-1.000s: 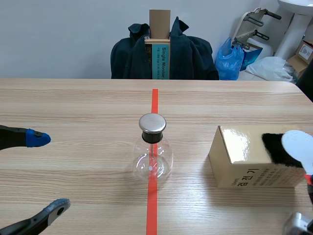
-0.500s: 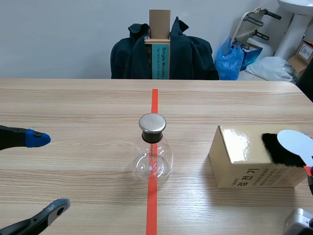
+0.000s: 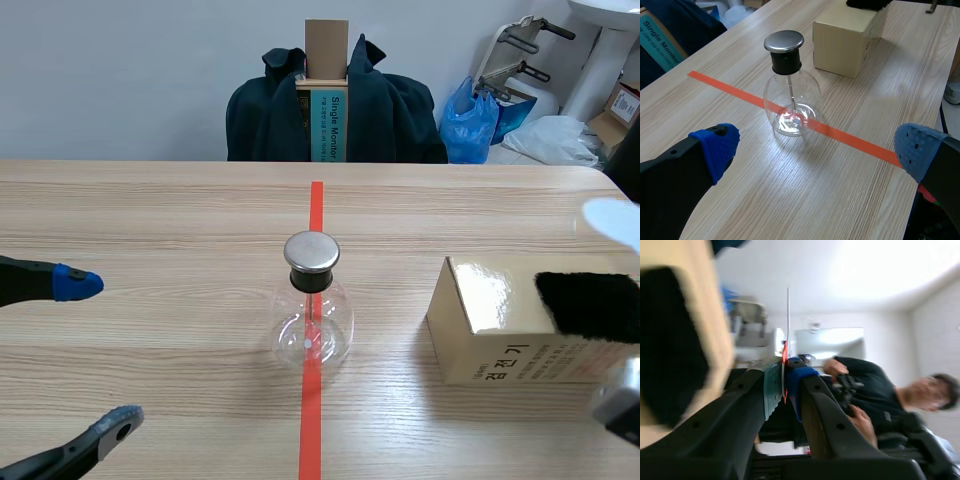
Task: Do the electroscope experiment.
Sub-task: 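Rub the plate on the fur, then bring the plate to the electroscope and point at the metal foil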
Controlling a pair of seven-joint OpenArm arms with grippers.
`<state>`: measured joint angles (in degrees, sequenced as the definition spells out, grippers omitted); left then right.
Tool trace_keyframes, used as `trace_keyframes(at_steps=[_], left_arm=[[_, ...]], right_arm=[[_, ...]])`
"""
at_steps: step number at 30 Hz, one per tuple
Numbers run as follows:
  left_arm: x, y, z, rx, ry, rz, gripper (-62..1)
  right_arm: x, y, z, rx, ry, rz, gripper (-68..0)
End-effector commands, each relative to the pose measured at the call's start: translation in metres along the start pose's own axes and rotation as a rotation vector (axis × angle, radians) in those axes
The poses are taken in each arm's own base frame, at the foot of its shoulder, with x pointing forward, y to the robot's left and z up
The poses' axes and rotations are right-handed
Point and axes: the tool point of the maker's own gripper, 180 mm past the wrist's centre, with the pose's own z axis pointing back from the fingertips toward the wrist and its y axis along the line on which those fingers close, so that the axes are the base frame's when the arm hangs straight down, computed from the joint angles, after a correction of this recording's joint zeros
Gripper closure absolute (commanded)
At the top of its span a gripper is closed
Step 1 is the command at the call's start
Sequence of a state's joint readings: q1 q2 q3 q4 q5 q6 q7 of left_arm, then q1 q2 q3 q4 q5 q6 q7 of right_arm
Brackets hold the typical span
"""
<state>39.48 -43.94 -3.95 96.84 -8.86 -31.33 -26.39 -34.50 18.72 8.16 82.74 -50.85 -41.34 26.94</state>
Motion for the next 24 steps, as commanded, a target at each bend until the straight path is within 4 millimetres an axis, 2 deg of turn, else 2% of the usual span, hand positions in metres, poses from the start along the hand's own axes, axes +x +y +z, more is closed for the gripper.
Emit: trace_keyframes(at_steps=[1,11,17,18,22,24], left_arm=[[0.006,0.001,-0.001,0.009,-0.029,0.004,-62.3],[-0.008,0.008,-0.002,0.019,0.048,-0.010,-62.3],[-0.022,0.024,-0.003,0.040,0.103,-0.027,-62.3],[-0.026,0.026,-0.004,0.040,0.118,-0.024,-58.5],[-0.048,0.024,-0.009,-0.011,0.166,0.021,-25.7],[-0.055,0.024,-0.014,-0.032,0.170,0.038,-15.2]], right_arm=[[-0.008,-0.035,-0.008,-0.117,0.008,0.040,-0.8],[-0.010,-0.133,-0.023,-0.393,0.012,0.047,-0.8],[-0.005,-0.175,-0.023,-0.513,-0.003,0.023,-0.8],[-0.003,-0.179,-0.023,-0.523,-0.008,0.020,-0.8],[0.003,-0.191,-0.023,-0.553,-0.026,0.021,-0.8],[0.004,-0.193,-0.023,-0.559,-0.029,0.022,-0.8]])
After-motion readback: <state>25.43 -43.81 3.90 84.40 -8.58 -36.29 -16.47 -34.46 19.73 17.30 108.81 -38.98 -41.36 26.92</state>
